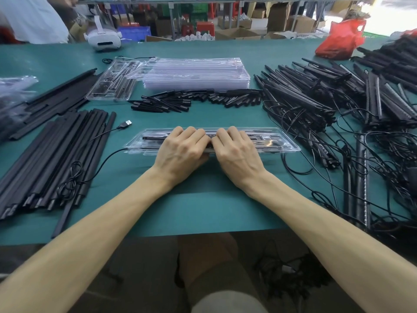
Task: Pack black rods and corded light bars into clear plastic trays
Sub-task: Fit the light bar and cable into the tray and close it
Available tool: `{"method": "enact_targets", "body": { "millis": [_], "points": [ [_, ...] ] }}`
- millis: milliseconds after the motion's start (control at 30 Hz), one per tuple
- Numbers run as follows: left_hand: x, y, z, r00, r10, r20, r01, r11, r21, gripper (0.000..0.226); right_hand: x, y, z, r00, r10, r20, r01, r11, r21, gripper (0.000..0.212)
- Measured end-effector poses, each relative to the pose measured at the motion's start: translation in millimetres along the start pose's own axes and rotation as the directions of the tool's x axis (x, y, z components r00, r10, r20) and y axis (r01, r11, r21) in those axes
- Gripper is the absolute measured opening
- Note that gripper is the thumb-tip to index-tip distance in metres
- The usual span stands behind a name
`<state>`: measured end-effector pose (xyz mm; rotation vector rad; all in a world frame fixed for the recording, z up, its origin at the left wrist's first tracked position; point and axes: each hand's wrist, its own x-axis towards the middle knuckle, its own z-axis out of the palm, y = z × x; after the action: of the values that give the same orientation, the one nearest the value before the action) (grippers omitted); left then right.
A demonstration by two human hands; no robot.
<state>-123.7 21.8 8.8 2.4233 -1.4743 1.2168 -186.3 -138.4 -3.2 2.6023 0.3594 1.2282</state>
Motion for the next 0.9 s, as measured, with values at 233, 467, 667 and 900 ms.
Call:
{"method": "enact_targets", "body": {
  "millis": [233,467,667,900],
  "points": [
    [0.2,-0.1,-0.1,1.0,-0.023,0.003,0.023,1.0,-0.017,0.008,-0.5,-0.7,2.8,0.999,0.048,-0.013,-0.048,0.999,-0.01,0.019],
    [-0.8,0.5,-0.7,0.999,-0.029,0.019,0.029,0.999,-0.015,0.006,-1.9,0.7,1.8,0.995,0.101,-0.027,-0.099,0.994,0.045,0.018],
    [-1.6,-0.9,1.3,0.999,-0.014,0.034,0.014,1.0,-0.01,0.006,-1.9,2.2,2.5,0.997,0.078,-0.024,-0.076,0.993,0.092,0.02],
    [-1.0,-0.7,0.9,1.0,0.001,0.009,-0.001,1.0,-0.013,0.006,-1.0,2.4,2.7,0.998,0.054,-0.026,-0.052,0.996,0.071,0.02]
  ]
}}
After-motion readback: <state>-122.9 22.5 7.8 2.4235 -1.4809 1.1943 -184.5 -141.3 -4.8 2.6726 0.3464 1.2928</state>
